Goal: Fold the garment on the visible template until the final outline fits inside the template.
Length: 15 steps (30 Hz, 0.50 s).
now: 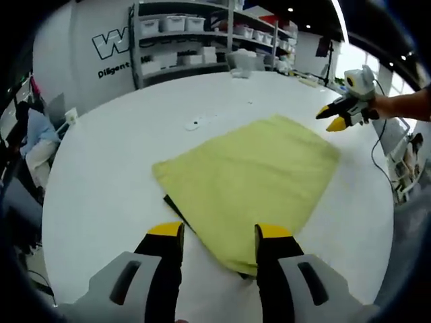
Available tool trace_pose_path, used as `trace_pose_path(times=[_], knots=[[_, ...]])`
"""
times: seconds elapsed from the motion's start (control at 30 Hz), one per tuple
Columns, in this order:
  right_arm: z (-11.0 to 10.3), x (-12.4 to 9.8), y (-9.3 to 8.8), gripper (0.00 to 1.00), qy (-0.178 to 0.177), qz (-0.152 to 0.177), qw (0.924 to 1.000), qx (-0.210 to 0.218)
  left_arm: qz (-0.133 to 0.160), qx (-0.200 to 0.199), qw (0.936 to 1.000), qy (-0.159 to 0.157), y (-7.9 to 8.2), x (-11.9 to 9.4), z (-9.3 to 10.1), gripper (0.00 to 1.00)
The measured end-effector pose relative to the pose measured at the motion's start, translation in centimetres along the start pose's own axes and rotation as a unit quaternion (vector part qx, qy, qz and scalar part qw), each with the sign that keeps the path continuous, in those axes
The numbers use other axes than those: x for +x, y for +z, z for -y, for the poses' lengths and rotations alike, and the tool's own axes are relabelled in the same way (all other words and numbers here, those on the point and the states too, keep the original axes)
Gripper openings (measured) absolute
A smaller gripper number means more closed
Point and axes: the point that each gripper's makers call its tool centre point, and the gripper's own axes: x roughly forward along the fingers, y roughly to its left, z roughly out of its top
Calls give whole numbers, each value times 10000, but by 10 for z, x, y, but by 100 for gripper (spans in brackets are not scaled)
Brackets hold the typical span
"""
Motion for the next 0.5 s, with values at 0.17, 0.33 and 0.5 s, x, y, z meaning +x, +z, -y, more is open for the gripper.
trace_pose_path(times=[0.17, 0.33, 0.5], knots=[[-7, -3, -8, 35, 46, -10, 10000, 43, -33, -142, 9999, -63, -14, -4, 8, 42], [-11, -4, -16, 35, 65, -33, 9999, 116, -98, -186, 9997, -89, -25, -5, 13, 41], [-13, -7, -25, 34, 87, -41, 9998, 145, -137, -273, 9995, -108, -30, -7, 15, 39]])
